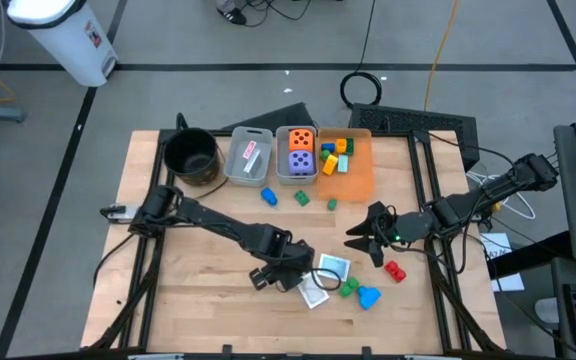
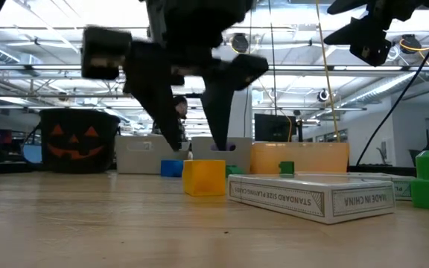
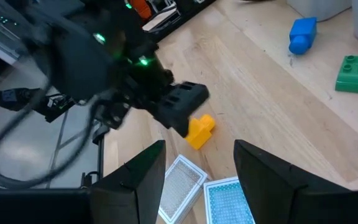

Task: Pick & Place Toys
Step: Put the yellow game piece into the orange bin

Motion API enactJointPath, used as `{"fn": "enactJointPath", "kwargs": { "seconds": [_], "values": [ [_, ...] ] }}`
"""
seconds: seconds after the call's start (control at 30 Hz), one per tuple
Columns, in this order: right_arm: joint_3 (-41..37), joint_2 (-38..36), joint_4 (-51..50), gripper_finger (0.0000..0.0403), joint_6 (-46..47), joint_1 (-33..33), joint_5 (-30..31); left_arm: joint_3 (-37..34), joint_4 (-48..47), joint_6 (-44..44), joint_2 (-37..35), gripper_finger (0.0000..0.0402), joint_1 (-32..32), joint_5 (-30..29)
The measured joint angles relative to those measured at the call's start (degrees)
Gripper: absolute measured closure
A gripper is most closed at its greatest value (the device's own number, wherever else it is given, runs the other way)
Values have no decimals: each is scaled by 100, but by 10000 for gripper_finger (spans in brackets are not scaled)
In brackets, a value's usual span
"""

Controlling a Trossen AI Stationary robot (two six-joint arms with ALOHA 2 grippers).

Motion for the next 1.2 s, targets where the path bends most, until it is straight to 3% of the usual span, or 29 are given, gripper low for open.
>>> {"fn": "enactJointPath", "kwargs": {
  "seconds": [0.2,0.47,0.67,1.2],
  "values": [
    [0,0,7,222,11,0,0,-34,86,43,138,181,57,-343],
    [0,0,7,222,70,0,0,-36,242,149,150,181,241,-323],
    [0,0,7,222,94,0,0,-36,246,132,150,181,354,51],
    [0,-2,-8,222,65,0,1,-30,266,-349,546,192,375,-44]
  ]
}}
